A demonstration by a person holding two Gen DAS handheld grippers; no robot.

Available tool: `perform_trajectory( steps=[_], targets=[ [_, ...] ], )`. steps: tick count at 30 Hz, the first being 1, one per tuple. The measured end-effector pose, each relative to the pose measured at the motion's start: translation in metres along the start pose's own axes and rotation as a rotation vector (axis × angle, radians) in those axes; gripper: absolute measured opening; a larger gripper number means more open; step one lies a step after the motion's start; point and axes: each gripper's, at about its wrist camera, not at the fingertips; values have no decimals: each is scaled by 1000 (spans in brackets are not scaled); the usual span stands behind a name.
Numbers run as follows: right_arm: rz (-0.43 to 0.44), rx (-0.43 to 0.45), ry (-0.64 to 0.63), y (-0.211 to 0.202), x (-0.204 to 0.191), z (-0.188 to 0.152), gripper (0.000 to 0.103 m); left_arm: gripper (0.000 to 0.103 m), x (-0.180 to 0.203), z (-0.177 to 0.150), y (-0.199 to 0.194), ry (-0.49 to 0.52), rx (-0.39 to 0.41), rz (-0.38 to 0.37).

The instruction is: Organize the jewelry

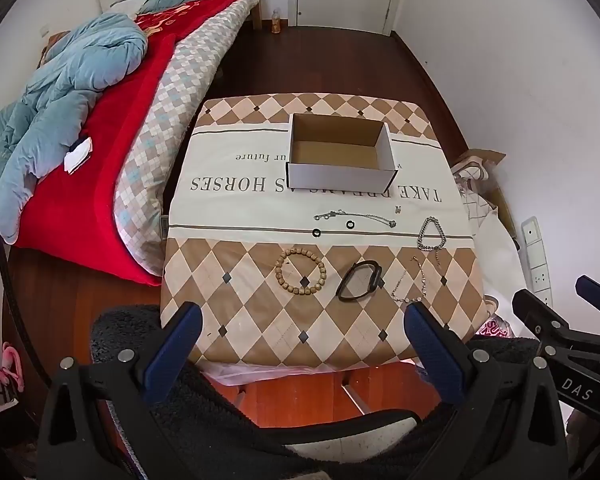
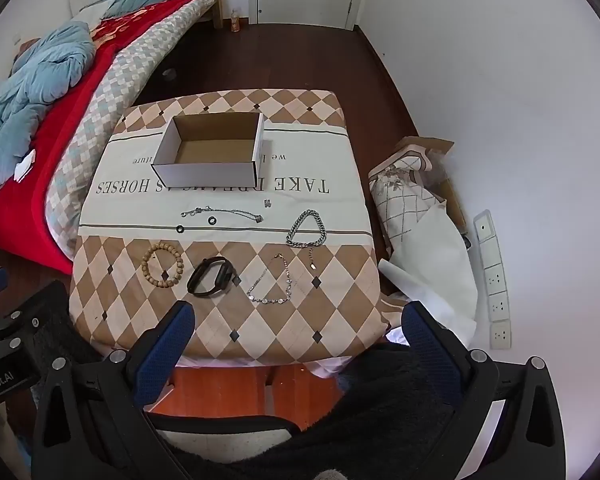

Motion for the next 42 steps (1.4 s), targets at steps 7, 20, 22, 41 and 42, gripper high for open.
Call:
perform_trajectory(
  steps=[7,20,22,41,42],
  targets=[
    [-6,7,-1,0,1,1,103,103,0,0,0,-2,-1,-9],
    [-1,18,12,-7,4,-1,103,103,6,3,-8,1,2,-18],
    [0,18,13,-7,4,-1,103,103,8,1,-6,4,1,-17],
    [-1,22,13,-9,6,0,103,103,12,0,-6,7,7,-21],
    [0,22,14,-9,6,0,103,103,12,0,-5,8,7,-20]
  ],
)
Point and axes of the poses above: each gripper's, at about its wrist camera, not at the fingertips, and y roughly the way its jaws point, x to its right, z to its top, and after that the axes turned 5 degrees about -x, right-handed
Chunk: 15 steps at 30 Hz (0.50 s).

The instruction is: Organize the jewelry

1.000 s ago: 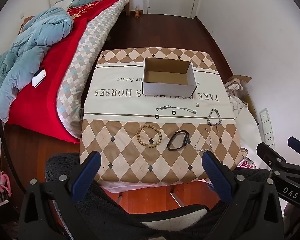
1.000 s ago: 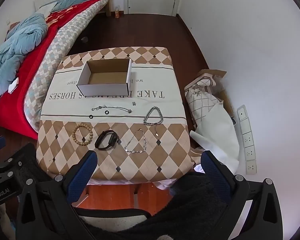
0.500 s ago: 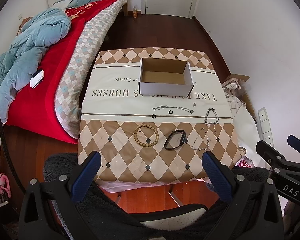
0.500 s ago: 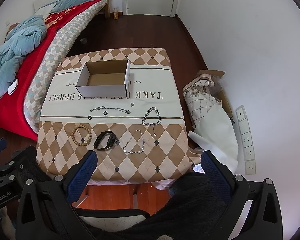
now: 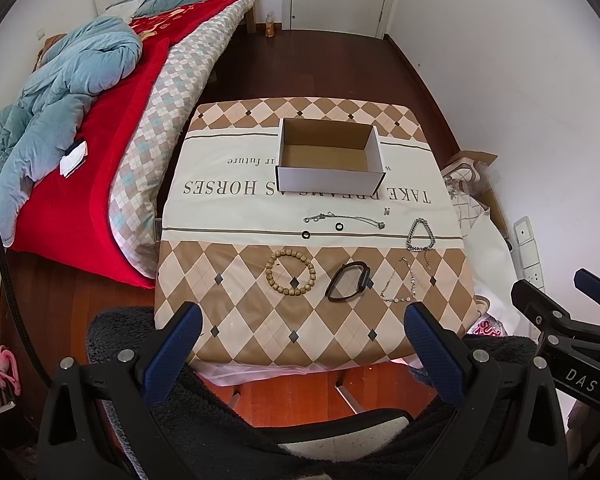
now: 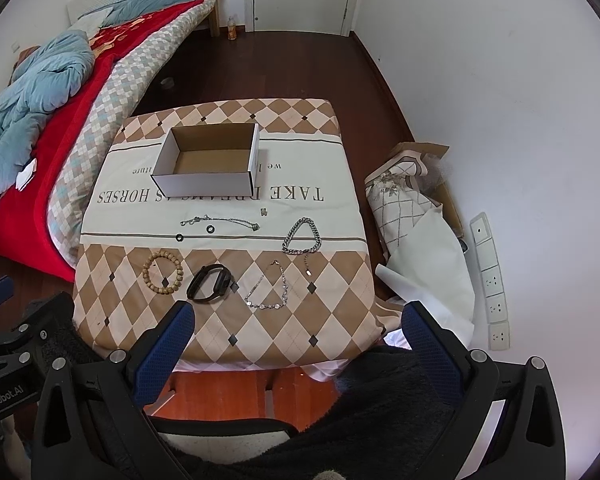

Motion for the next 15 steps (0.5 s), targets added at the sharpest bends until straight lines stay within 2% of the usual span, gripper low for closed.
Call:
perform_trajectory(
  steps=[15],
  targets=[
    [4,21,-8,-15,1,7,103,103,4,6,-11,-2,13,-9]
  ],
)
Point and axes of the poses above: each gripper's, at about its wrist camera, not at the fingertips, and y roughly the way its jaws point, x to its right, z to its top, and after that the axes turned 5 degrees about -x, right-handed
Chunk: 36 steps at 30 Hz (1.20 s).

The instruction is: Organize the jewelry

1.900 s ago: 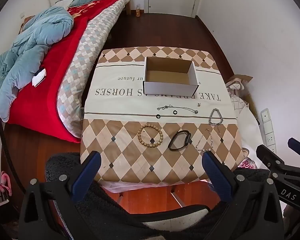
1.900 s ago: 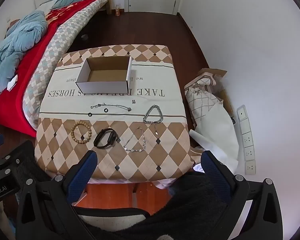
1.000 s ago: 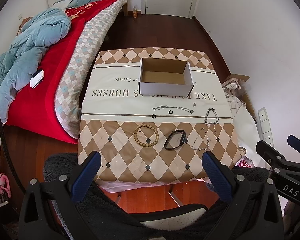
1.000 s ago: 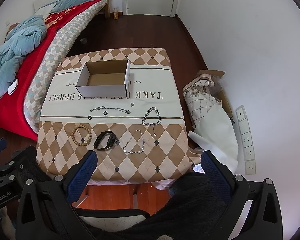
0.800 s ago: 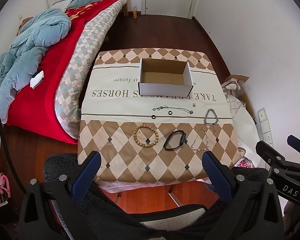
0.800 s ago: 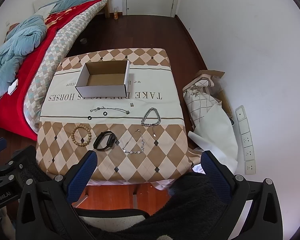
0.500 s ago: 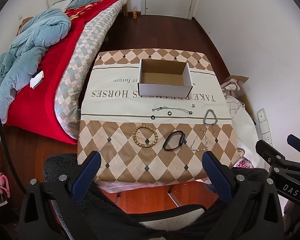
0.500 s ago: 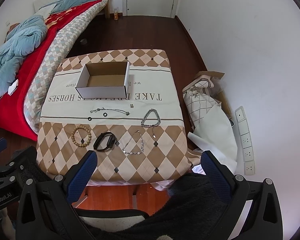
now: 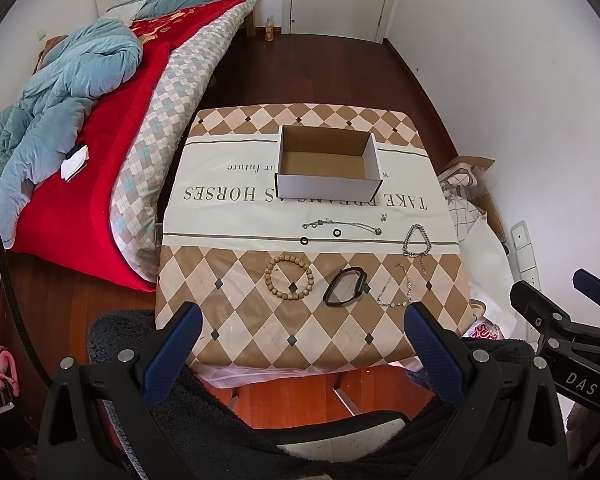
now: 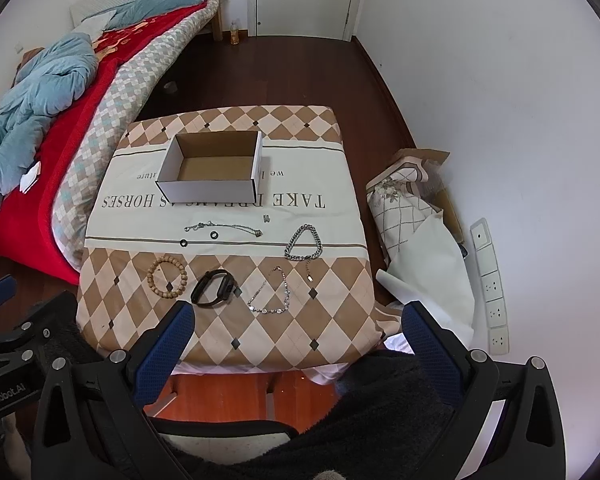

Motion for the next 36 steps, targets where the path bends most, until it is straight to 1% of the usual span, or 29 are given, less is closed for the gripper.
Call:
perform_trajectory(
  steps=[6,36],
  targets=[
    [-2,13,-1,-5,2,1,103,103,0,0,-4,0,7,-6],
    [6,26,6,-14,8,5,103,103,6,3,-10,5,14,-13]
  ],
)
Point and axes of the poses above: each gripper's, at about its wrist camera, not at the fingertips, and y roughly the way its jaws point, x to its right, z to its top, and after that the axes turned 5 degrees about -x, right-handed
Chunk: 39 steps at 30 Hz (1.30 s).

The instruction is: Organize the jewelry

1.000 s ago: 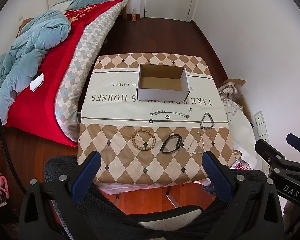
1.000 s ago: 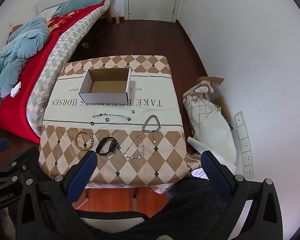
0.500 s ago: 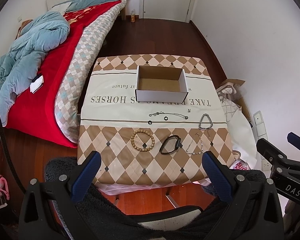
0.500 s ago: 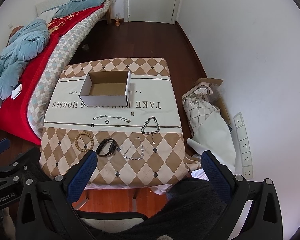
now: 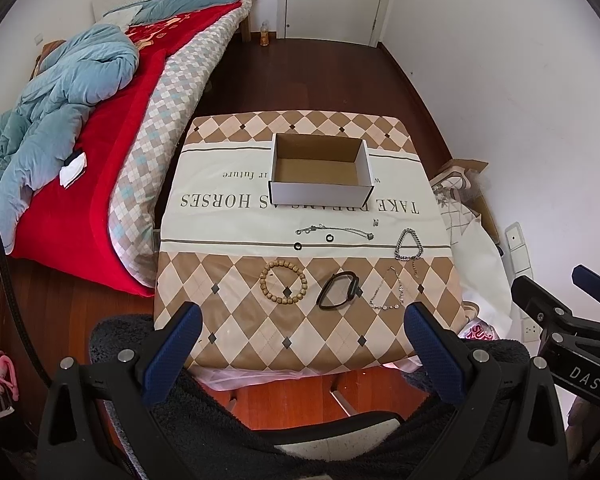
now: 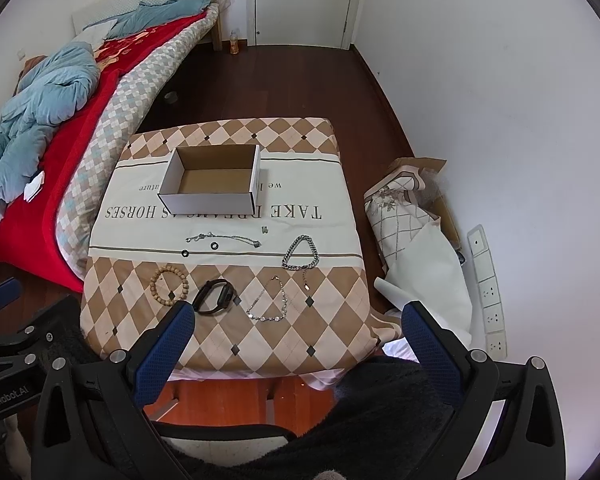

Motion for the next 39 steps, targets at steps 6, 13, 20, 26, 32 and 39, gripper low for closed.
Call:
perform_trajectory(
  steps=[6,13,20,26,32,39],
  targets=[
    [-2,1,2,0,-1,-1,103,103,0,-1,0,-1,1,-2],
    [-7,-7,66,20,10,-2,103,103,-18,10,16,-26,39,73],
    [21,-79,145,97,28,3,103,103,-54,33,81,-30,47,276],
    [110,-179,183,177,20,-4,90,103,-72,34,164,-1,-101,316],
    [194,-247,203,235,-19,-14,75,95,-67,28,231,78,-194,343],
    [265,-308,215,274,-63,-20,69,66,-62,21,272,135,-280,307]
  ],
)
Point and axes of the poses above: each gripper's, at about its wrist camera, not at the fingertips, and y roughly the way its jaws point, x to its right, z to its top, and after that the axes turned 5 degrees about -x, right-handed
